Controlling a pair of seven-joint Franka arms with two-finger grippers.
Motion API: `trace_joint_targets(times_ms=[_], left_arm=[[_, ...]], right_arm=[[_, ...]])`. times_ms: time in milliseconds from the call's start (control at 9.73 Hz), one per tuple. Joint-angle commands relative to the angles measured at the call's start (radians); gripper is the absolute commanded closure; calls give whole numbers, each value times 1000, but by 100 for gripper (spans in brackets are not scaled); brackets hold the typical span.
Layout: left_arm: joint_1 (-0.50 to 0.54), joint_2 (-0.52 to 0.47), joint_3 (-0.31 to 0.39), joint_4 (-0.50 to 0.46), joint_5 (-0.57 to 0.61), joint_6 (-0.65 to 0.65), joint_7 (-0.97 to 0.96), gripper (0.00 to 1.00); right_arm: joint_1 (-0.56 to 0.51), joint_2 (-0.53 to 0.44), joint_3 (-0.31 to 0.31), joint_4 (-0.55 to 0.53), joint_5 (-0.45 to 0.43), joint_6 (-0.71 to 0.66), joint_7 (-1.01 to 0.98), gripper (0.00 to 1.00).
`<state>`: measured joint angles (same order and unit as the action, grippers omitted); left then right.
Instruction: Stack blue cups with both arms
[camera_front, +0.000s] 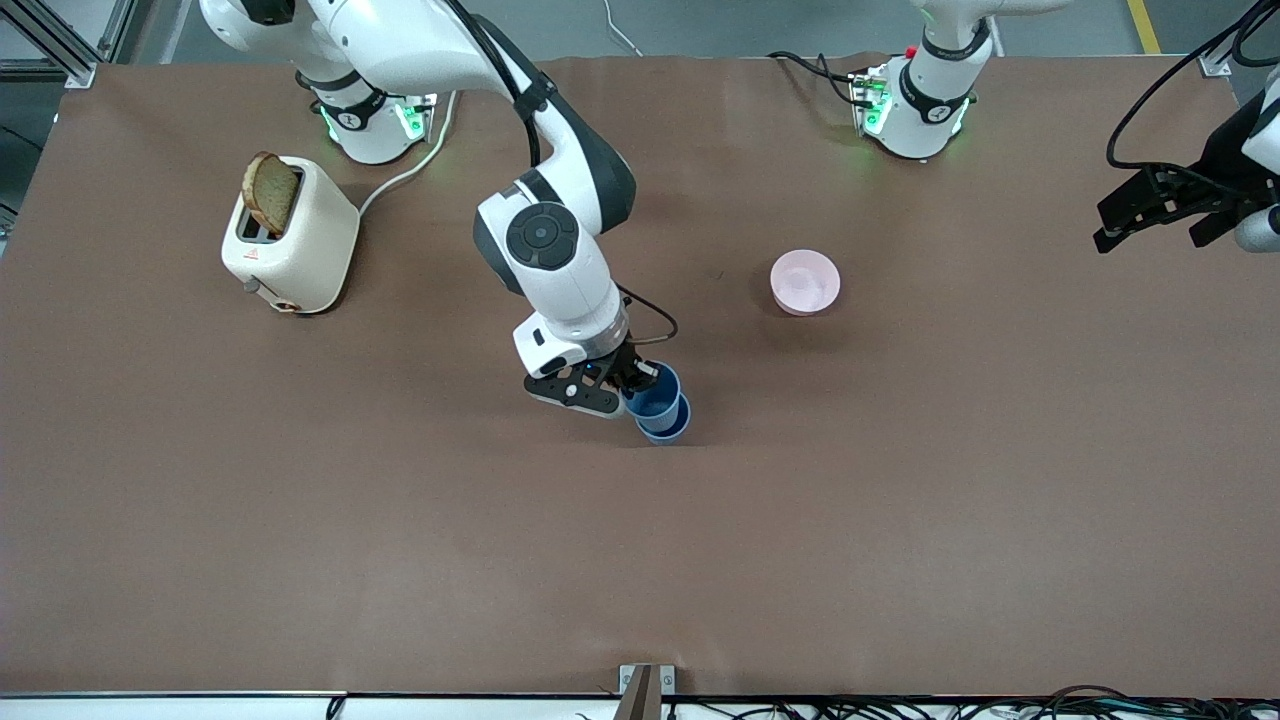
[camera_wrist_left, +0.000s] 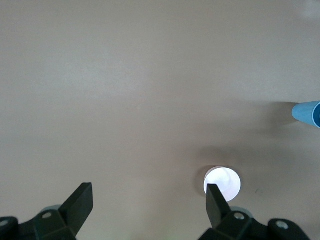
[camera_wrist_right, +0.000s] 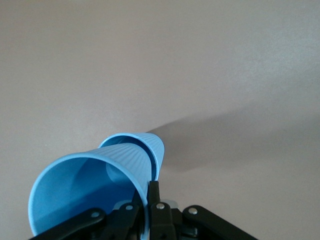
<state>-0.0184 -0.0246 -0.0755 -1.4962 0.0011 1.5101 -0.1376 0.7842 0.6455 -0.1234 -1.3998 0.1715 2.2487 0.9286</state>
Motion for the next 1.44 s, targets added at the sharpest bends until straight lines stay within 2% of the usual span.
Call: trace_joint_targets(times_ms=[0, 103, 308, 411, 617, 720, 822, 1028, 1131, 1336], left_arm=[[-1, -14, 6, -48, -10, -10, 45, 0], [-1, -12, 6, -50, -10, -37, 67, 0], [-3, -11, 5, -53, -10, -92, 79, 0], [-6, -11, 3, -64, -10, -109, 81, 0], [-8, -17, -3, -94, -9, -97, 79, 0], [-8, -26, -3, -116, -7, -73, 79, 0], [-5, -38, -3, -122, -6, -64, 79, 0], [-3, -38, -1, -122, -7, -50, 78, 0], [-5, -37, -1, -118, -6, -50, 64, 0], [-5, -31, -1, -92, -9, -47, 62, 0]], right_arm=[[9, 6, -4, 4, -15, -3, 6, 98], [9, 16, -4, 4, -12, -3, 6, 92], [9, 17, -4, 5, -10, 0, 9, 41], [9, 17, -4, 8, -10, 0, 10, 39], [9, 8, -4, 13, -10, -7, 9, 23], [1, -7, -13, 12, -16, -15, 10, 0], [-5, -62, -50, 2, -30, -61, 6, 0], [-28, -197, -157, -23, -33, -263, -96, 0], [-84, -283, -168, -91, -33, -312, -199, 0], [-191, -444, -168, -265, -33, -322, -359, 0]])
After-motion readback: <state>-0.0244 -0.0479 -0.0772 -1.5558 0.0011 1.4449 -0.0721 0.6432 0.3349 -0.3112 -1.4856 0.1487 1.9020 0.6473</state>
